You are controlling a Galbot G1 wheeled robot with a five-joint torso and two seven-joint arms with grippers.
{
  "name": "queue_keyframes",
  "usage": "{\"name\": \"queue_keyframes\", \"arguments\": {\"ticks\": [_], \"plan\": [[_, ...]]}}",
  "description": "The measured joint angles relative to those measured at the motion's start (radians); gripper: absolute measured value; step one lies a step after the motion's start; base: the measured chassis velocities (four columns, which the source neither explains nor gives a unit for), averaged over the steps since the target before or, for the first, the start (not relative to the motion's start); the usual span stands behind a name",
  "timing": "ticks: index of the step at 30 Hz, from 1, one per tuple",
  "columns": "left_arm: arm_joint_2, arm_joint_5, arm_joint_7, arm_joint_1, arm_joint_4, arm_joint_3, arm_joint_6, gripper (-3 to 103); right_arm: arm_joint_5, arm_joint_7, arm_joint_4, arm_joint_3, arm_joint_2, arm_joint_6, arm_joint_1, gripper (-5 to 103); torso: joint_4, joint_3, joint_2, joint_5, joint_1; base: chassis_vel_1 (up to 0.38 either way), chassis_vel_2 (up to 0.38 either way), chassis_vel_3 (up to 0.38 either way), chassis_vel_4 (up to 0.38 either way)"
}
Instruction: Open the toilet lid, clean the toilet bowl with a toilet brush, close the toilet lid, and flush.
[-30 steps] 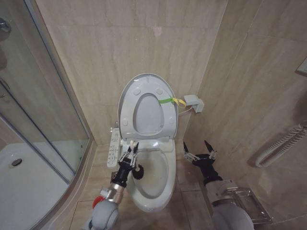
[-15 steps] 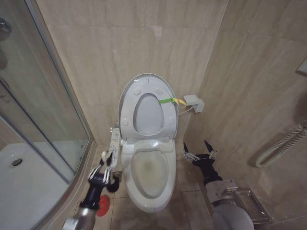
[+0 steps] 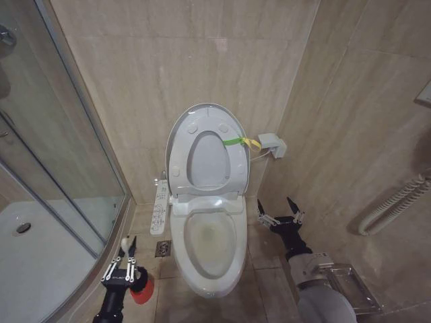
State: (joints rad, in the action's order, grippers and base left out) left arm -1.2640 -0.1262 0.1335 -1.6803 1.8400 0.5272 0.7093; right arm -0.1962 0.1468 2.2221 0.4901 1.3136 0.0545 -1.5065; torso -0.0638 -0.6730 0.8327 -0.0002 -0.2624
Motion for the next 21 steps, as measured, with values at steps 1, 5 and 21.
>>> {"name": "queue_keyframes", "arguments": {"ticks": [1,5,21], "plan": [[0.002,-0.013,0.002,0.016,-0.034,0.002,0.009,19,0.000,0.000,0.000,0.000,0.000,0.000,0.000,100,0.0001,0.000,0.000,0.0000,0.000,0.000,0.000,0.000,0.000],[0.006,-0.041,0.012,0.075,-0.153,0.004,0.047,19,0.000,0.000,0.000,0.000,0.000,0.000,0.000,100,0.0001,0.000,0.000,-0.0001,0.000,0.000,0.000,0.000,0.000],[0.022,-0.130,-0.008,0.350,-0.547,-0.102,0.111,19,0.000,0.000,0.000,0.000,0.000,0.000,0.000,100,0.0001,0.000,0.000,0.0000,0.000,0.000,0.000,0.000,0.000]]}}
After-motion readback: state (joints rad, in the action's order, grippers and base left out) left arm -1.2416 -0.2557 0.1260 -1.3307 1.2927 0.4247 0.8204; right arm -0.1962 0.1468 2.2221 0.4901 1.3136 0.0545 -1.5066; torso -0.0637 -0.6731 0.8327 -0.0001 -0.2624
